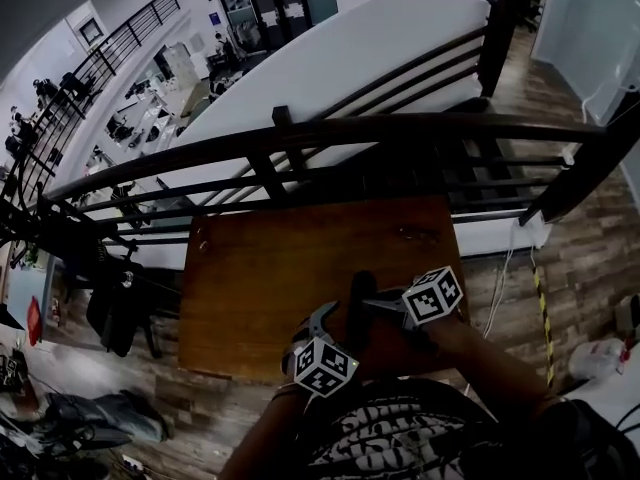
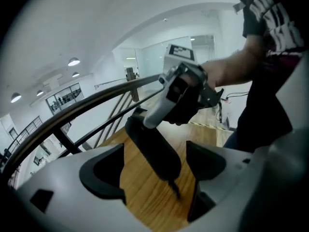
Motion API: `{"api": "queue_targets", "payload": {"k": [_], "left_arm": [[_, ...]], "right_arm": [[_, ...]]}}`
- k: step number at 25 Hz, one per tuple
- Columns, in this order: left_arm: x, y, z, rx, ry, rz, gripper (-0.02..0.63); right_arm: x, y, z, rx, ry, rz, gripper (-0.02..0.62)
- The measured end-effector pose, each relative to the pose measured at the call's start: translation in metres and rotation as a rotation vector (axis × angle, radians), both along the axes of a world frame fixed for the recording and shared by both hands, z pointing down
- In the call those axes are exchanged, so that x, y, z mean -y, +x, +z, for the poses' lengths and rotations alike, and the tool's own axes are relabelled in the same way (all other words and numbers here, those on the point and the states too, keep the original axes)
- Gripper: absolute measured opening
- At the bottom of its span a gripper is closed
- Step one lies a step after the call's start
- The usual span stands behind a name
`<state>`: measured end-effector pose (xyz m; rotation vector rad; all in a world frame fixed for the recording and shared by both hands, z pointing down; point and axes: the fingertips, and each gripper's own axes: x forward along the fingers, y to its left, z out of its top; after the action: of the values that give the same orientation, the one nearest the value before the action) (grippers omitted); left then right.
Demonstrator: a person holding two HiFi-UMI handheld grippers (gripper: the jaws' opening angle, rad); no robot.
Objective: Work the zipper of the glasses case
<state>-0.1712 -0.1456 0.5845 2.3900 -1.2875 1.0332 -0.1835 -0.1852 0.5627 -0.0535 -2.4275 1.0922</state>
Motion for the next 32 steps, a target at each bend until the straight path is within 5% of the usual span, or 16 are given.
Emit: {"api": "queue_targets", "payload": {"k": [4, 7, 11, 18, 22, 28, 32], "left_arm": [[0.011, -0.007, 0.016, -0.008, -0.016, -0.073, 0.41], [0.02, -0.025, 0.018, 0.064, -0.008, -0.083, 0.41], [0.03, -0.043, 0.018, 0.088, 0.021, -0.093, 0.397], [0.024, -0.05, 0.03, -0.083, -0.107, -0.067, 0.315], [0.021, -0.054, 0.034, -0.156, -0.15, -0.049, 0.299], [0.01, -0.056, 0.032, -0.267, -0.15, 0.039, 0.293], [0.0, -0.069, 0.021, -0.351, -0.115, 0.101, 0.281]], "right_arm": [[-0.011, -0.018, -0.021, 0.089, -0.118, 0.016, 0.0], [-0.019, -0.027, -0.035, 0.119, -0.164, -0.001, 0.0], [-0.023, -0.038, -0.044, 0.124, -0.137, -0.011, 0.0], [-0.006, -0.041, -0.026, -0.142, 0.39, -0.117, 0.0], [0.016, -0.036, -0.007, -0.285, 0.538, -0.131, 0.0], [0.043, -0.027, 0.025, -0.375, 0.469, -0.063, 0.0], [0.035, -0.031, 0.048, -0.355, 0.329, -0.034, 0.0]]}}
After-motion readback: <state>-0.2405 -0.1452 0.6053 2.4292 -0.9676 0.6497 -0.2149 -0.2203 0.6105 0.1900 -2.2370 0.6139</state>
